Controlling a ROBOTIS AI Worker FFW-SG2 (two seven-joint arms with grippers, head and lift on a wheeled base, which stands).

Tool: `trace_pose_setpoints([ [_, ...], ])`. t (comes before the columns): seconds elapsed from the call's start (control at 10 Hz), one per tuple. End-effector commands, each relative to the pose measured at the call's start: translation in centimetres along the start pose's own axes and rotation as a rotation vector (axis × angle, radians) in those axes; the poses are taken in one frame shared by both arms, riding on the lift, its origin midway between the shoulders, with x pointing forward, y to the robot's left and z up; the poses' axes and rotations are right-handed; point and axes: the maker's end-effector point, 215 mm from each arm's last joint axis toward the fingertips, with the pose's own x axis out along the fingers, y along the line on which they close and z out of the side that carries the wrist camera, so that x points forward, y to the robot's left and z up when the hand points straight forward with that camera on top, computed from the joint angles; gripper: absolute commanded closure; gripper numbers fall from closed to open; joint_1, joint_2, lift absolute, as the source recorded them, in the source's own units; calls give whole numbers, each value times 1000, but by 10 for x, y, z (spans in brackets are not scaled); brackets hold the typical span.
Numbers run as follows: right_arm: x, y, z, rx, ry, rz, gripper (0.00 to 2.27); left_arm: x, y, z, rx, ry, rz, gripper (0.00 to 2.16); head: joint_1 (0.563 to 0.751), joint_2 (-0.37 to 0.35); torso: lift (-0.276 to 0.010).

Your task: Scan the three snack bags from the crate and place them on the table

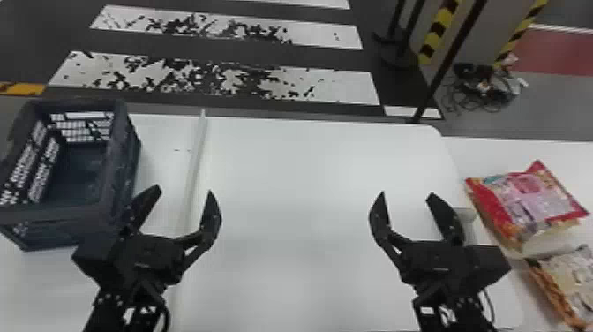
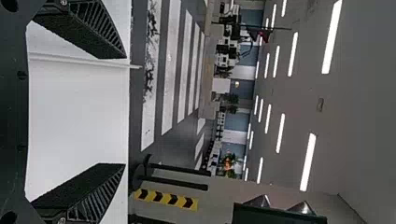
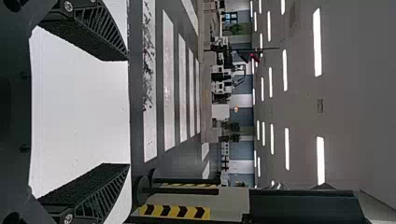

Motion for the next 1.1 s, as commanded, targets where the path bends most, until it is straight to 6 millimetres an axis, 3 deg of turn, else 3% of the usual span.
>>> trace_pose_setpoints([
  [0.0, 1, 0, -2, 1, 5, -1, 80, 3, -2, -1, 1, 6, -5, 39, 695, -120, -62],
  [1.0, 8, 5, -4, 6, 9, 10, 70, 10, -6, -2, 5, 17, -4, 39, 695, -124, -62],
])
